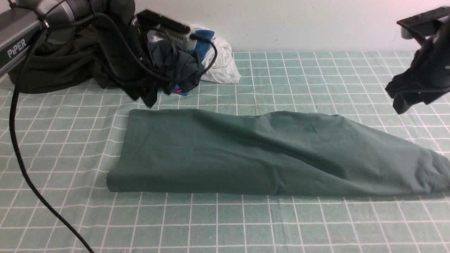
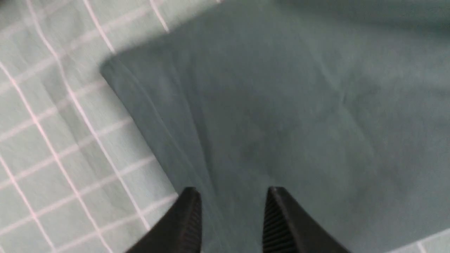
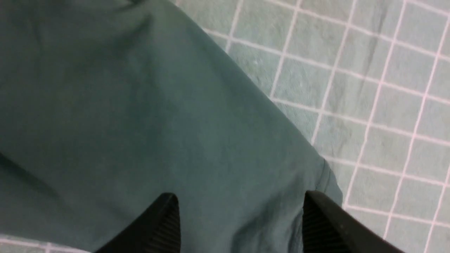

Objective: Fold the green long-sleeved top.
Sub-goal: Use the right arm to clamp the right edge of the fabric

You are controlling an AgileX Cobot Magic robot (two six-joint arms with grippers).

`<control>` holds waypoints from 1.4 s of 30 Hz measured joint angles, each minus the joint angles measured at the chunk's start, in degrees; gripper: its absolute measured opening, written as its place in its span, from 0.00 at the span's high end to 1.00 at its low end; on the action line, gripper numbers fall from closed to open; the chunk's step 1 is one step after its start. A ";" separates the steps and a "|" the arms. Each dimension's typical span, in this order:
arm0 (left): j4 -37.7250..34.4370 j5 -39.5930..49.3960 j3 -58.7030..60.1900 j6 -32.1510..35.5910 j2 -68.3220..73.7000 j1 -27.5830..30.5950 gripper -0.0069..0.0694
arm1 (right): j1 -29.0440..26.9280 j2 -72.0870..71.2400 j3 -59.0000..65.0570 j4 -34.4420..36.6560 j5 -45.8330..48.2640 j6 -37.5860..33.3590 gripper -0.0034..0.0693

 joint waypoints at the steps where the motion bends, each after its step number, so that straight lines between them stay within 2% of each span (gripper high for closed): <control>1: -0.10 0.00 4.34 0.05 -0.90 0.00 0.75 | -1.44 -0.31 1.37 0.38 -0.01 0.56 0.35; 2: -0.10 -0.54 8.84 0.11 -1.61 0.00 0.83 | -3.26 -0.54 3.13 0.59 -0.01 1.39 0.35; 5: -0.20 -5.81 19.14 0.16 -2.78 0.00 0.90 | -7.00 -0.86 8.70 0.64 -1.59 2.80 0.35; 10: -0.20 -15.32 30.28 0.16 -2.37 0.19 0.91 | -12.78 -0.86 17.01 0.64 -10.72 6.81 0.35; 17: -1.14 -18.98 33.25 0.16 -3.22 0.81 0.91 | -16.07 0.51 21.14 0.50 -20.01 8.99 0.35; 30: -1.35 -19.04 33.31 0.16 -3.24 0.93 0.91 | -16.07 8.11 20.94 0.92 -22.17 8.64 0.36; 34: -1.35 -19.04 33.31 0.16 -3.34 0.93 0.91 | -16.07 8.28 20.74 2.07 -22.17 7.11 0.48; 38: -1.41 -19.10 33.36 0.16 -3.65 0.93 0.91 | -15.96 8.48 20.38 4.24 -21.67 4.53 0.73; 39: -1.41 -19.26 33.38 0.16 -3.72 0.93 0.91 | -15.97 8.48 20.38 4.30 -21.67 4.23 0.76; 40: -1.41 -19.40 33.63 0.16 -4.39 0.93 0.91 | -15.97 8.12 20.38 4.35 -21.67 3.37 0.87; 42: -1.21 -19.35 33.81 0.16 -5.34 0.97 0.91 | -15.97 7.47 20.47 3.52 -21.67 3.05 0.91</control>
